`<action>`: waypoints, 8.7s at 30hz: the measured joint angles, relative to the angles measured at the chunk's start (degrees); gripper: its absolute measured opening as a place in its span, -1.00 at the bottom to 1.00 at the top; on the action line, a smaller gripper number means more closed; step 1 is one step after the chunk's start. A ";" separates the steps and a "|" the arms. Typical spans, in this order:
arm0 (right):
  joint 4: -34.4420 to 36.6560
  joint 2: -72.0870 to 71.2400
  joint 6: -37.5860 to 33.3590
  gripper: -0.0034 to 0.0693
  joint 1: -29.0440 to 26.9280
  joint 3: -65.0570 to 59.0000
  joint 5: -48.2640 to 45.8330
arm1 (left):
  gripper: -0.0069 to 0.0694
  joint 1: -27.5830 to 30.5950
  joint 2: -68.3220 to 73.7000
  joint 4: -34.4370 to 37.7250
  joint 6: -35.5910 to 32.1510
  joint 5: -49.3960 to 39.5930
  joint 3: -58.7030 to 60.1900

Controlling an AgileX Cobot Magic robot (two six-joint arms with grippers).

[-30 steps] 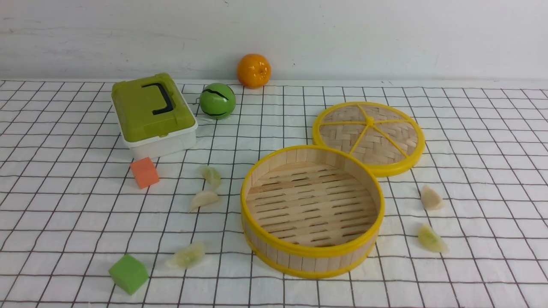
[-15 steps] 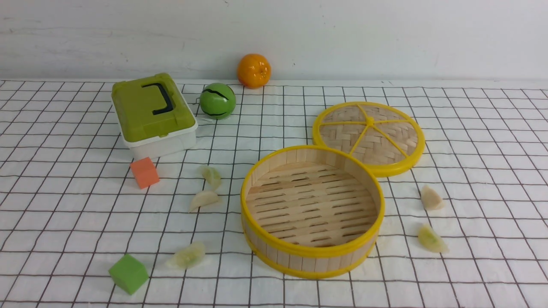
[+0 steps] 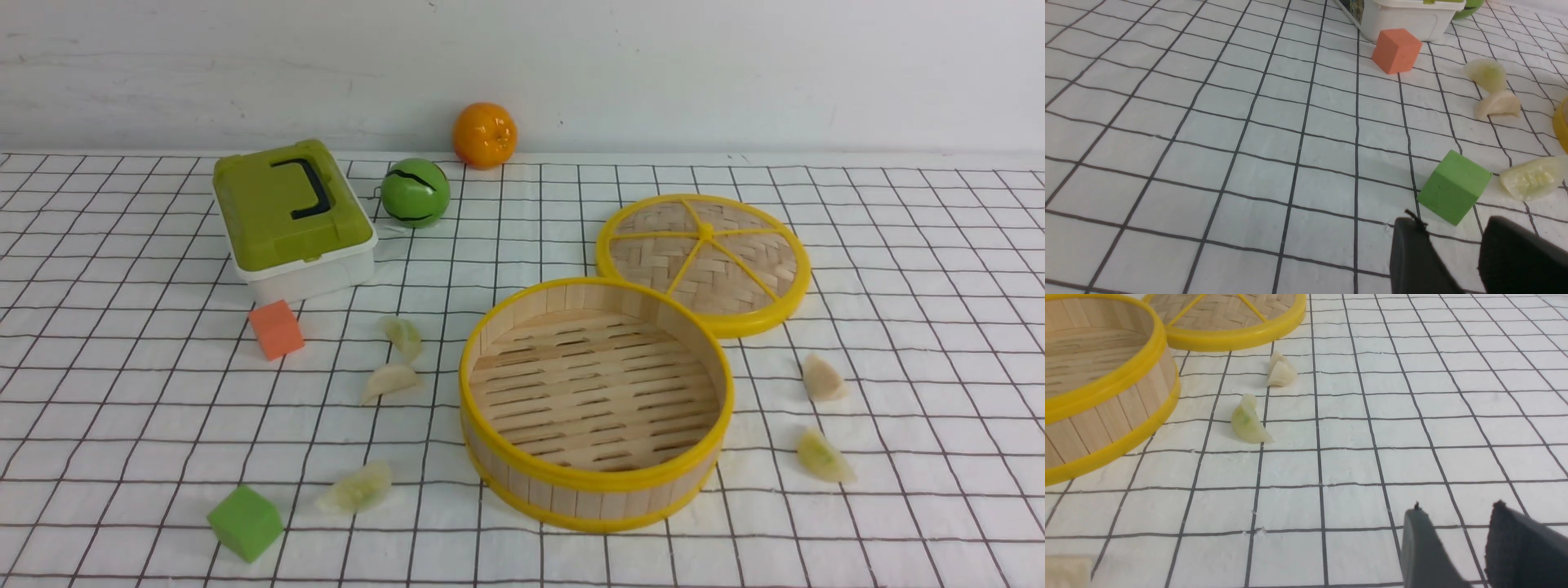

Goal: Put the dumplings into the steamer on the table with the white tablecloth.
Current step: 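Reach for and grasp a dumpling on the table with the left gripper, then place the dumpling into the bamboo steamer basket with the left gripper, then reach for and grasp a dumpling on the table with the left gripper, then place the dumpling into the bamboo steamer basket with the left gripper, then reach for and grasp a dumpling on the table with the left gripper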

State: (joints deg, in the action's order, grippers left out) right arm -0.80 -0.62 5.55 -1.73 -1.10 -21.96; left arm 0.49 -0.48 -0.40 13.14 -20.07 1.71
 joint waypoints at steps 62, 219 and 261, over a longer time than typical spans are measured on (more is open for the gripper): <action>59.01 4.00 -13.10 -0.39 0.00 13.24 -2.05 | -0.26 0.00 3.80 48.16 -9.49 -7.37 -22.80; 13.04 34.55 -12.20 -0.79 16.56 49.74 -39.94 | -0.20 -33.32 111.89 5.56 -5.44 -26.75 -100.01; 14.08 34.55 -15.21 -0.74 16.56 49.74 -40.35 | 0.46 -16.78 115.67 -3.41 14.81 -28.82 -96.49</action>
State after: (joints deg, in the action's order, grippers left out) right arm 13.28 33.93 -9.67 14.84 48.64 -62.31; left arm -16.28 115.19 -3.81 27.95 -48.89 -94.79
